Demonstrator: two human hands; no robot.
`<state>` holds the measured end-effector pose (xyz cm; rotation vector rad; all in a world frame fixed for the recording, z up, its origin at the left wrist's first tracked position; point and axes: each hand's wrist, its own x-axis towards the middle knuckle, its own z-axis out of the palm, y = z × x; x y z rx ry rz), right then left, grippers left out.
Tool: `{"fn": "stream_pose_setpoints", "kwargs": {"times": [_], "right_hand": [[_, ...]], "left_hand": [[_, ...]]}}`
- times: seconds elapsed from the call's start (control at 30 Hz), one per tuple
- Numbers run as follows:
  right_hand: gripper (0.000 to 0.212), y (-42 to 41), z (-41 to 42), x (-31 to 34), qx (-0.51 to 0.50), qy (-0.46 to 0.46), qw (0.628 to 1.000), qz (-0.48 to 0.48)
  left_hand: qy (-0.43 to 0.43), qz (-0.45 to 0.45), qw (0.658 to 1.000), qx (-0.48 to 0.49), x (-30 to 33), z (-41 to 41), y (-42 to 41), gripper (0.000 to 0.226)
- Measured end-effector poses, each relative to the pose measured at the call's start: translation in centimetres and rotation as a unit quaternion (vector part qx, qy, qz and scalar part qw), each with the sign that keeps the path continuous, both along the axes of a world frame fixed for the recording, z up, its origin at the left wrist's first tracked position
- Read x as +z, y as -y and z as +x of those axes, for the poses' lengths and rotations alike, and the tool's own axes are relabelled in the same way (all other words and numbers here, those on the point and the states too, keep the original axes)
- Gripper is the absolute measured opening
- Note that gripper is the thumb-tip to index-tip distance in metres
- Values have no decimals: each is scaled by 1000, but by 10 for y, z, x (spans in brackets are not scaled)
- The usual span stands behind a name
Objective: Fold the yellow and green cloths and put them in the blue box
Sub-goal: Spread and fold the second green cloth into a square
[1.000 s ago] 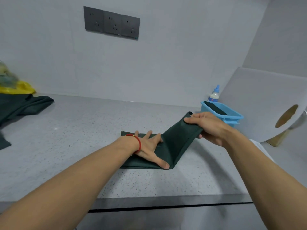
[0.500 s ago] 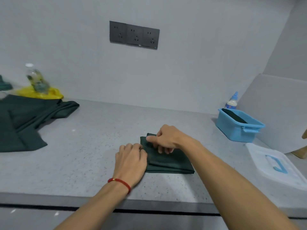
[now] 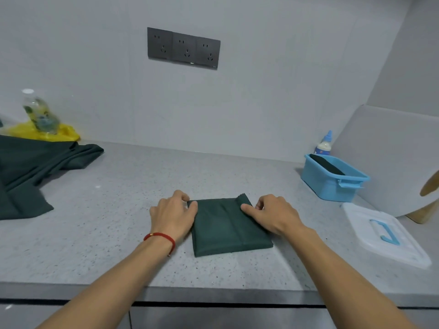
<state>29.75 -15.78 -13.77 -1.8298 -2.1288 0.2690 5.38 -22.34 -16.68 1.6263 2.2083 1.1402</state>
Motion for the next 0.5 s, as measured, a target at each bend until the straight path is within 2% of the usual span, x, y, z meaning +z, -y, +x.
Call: {"fn": "stream_pose_setpoints", "kwargs": {"times": [0.13, 0.33, 0.43, 0.5], "right_hand": [[52, 1, -8, -18, -41, -36, 998, 33], [44, 0, -13, -32, -62, -21, 996, 55], [44, -1, -14, -21, -56, 37, 997, 49], [41, 0, -19, -16, -55, 113, 982, 141]], "left_hand": [[-38, 22, 999, -5, -11, 7, -3, 26], [-29, 19, 999, 3, -14, 1, -7, 25], [-15, 9, 1000, 7, -12, 2, -10, 25], [-10, -4, 1000, 7, -11, 2, -13, 25]]}}
